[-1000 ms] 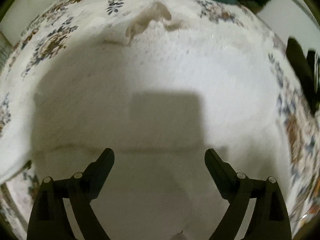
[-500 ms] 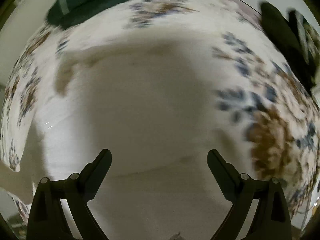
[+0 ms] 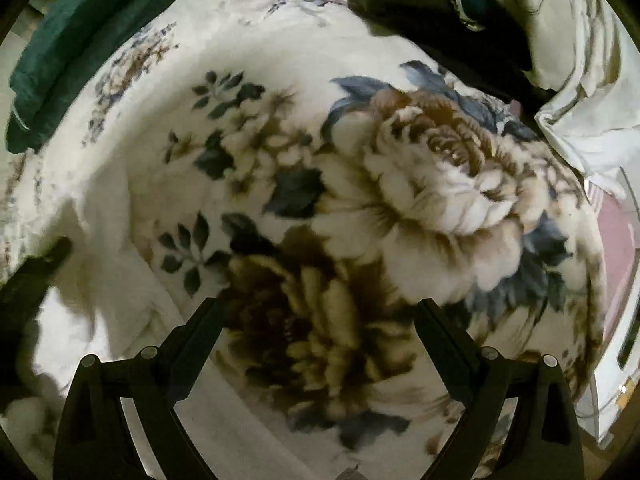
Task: Fold small clothes
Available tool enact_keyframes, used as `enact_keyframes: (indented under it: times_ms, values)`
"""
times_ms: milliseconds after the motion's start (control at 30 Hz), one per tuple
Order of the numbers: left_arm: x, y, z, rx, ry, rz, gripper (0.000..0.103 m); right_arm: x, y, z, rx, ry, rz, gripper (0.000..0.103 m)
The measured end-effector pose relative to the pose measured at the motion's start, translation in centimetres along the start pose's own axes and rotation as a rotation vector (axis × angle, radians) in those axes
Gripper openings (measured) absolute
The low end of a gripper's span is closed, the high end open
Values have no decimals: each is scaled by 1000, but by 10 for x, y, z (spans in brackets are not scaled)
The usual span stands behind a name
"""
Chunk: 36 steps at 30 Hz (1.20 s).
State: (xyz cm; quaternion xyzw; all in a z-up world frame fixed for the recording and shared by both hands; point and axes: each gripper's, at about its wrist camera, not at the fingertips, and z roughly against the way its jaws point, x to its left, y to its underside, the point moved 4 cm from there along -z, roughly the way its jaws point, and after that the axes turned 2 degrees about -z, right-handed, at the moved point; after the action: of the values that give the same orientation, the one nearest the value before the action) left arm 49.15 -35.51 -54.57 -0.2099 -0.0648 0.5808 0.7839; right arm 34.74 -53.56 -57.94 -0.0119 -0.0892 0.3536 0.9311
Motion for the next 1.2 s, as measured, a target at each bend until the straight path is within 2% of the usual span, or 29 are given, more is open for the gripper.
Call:
enact_keyframes:
  times_ms: [33, 100, 167, 267, 400, 500, 567, 600, 633, 667, 700, 733, 767, 800, 900, 967, 1033, 1067, 1100, 1133, 1167, 1200]
  values:
    - [1, 3, 5, -18, -35, -8, 58, -2, -3, 2, 19, -21, 12, 98]
    - [15, 17, 19, -53, -94, -21, 73, -3, -11, 7, 55, -74, 39, 98]
    - [45, 41, 41, -81, -166, 3, 73, 0, -18, 13, 75, -130, 63, 97]
    - [98, 88, 61, -57, -271, 83, 75, 20, -28, 12, 108, -222, 96, 97]
    - [165, 170, 69, 36, -440, 151, 75, 73, -56, -11, 138, -314, 161, 97]
    - [201, 223, 58, 133, -498, 202, 75, 126, -85, -41, 176, -383, 216, 94]
    - [212, 243, 50, 150, -484, 236, 76, 162, -102, -68, 234, -417, 227, 94]
    - [215, 250, 48, 140, -469, 245, 81, 176, -107, -81, 264, -426, 217, 91]
    - [217, 253, 47, 126, -465, 244, 88, 189, -110, -93, 301, -444, 214, 85]
    - [218, 252, 46, 119, -467, 243, 90, 201, -110, -104, 340, -458, 220, 56]
    - [220, 252, 44, 119, -468, 247, 96, 212, -110, -113, 371, -463, 239, 9]
    - [223, 250, 41, 126, -469, 256, 103, 220, -110, -117, 375, -431, 267, 9]
    - [226, 249, 38, 134, -465, 269, 103, 229, -115, -115, 318, -360, 321, 8]
    - [229, 248, 36, 140, -442, 289, 103, 234, -124, -109, 252, -336, 338, 8]
    - [234, 245, 35, 129, -407, 328, 103, 242, -155, -102, 175, -318, 286, 7]
    - [234, 248, 35, 117, -404, 327, 103, 254, -159, -111, 194, -280, 325, 7]
    - [232, 249, 36, 107, -406, 322, 103, 263, -150, -125, 268, -230, 386, 11]
    - [232, 249, 36, 109, -404, 319, 103, 263, -149, -128, 286, -230, 381, 17]
    - [232, 249, 37, 119, -398, 316, 103, 257, -146, -124, 285, -237, 369, 28]
    - [232, 248, 39, 133, -392, 316, 103, 249, -144, -116, 266, -239, 353, 34]
    - [230, 248, 41, 140, -393, 316, 103, 241, -142, -109, 247, -229, 338, 46]
    - [230, 247, 46, 147, -399, 314, 103, 224, -136, -97, 228, -217, 312, 51]
